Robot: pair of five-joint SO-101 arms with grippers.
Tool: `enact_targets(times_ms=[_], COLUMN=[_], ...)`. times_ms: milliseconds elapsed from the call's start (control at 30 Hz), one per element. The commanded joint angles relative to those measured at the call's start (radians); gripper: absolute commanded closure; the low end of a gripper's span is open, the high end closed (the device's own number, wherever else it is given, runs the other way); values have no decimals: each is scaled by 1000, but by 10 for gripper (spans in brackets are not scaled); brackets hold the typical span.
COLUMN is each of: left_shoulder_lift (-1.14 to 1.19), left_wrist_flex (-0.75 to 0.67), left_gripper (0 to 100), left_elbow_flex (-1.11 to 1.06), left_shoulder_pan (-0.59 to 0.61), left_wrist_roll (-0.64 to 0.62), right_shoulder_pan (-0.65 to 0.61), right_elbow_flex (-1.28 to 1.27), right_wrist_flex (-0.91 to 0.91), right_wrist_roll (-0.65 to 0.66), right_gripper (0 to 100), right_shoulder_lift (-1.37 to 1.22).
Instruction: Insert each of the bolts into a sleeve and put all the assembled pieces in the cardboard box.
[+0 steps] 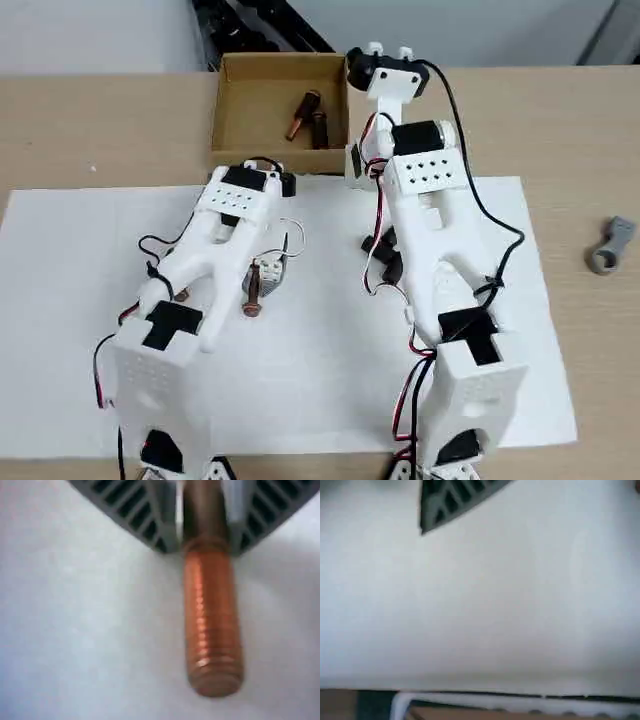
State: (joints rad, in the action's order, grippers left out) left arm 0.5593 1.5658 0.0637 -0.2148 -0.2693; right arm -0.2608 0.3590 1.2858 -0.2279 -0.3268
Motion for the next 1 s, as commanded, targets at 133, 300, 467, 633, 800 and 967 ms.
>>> enact_targets(times_ms=[133,300,467,633,800,967], left_shoulder_lift=[-9,-141,-219,-255,-304,-321], left_wrist_flex=[-37,68,175,173,178,172], left_gripper=[995,995,995,995,995,995], left_elbow_flex=[-18,-18,-18,-13,-16,-18], left_shoulder_pan=[-5,-21,17,89,133,153], left_wrist_roll=[186,519,862,1089,1307,1450], right_shoulder_pan=[7,8,8,8,8,8], right_elbow_flex=[46,46,46,46,46,46], right_wrist_flex=[4,4,4,2,2,2], right_wrist_roll=[-8,-8,-8,-8,-8,-8], right_gripper=[855,855,855,855,855,855], right_shoulder_lift=[62,62,62,62,62,62])
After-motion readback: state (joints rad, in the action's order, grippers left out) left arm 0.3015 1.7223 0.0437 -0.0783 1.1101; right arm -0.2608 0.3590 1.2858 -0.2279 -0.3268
